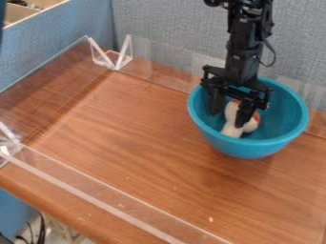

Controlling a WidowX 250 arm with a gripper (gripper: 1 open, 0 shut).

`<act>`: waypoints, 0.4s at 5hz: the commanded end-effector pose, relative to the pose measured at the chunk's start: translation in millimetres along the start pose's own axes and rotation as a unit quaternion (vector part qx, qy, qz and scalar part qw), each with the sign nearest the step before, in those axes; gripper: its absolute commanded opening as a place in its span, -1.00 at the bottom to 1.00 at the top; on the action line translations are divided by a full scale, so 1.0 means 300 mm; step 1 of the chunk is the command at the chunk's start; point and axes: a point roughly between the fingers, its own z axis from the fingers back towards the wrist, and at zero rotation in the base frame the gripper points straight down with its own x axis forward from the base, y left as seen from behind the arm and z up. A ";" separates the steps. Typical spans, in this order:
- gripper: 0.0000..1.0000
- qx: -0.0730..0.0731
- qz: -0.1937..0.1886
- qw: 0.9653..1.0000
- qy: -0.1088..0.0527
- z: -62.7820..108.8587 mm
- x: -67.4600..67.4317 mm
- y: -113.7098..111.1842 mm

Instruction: Remove the mushroom from inside the blue bowl and put it on the table

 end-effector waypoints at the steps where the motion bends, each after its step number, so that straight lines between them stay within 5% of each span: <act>1: -1.00 0.003 -0.012 1.000 -0.027 0.060 0.021 -0.008; 2: -1.00 0.002 -0.016 0.999 -0.029 0.076 0.015 -0.006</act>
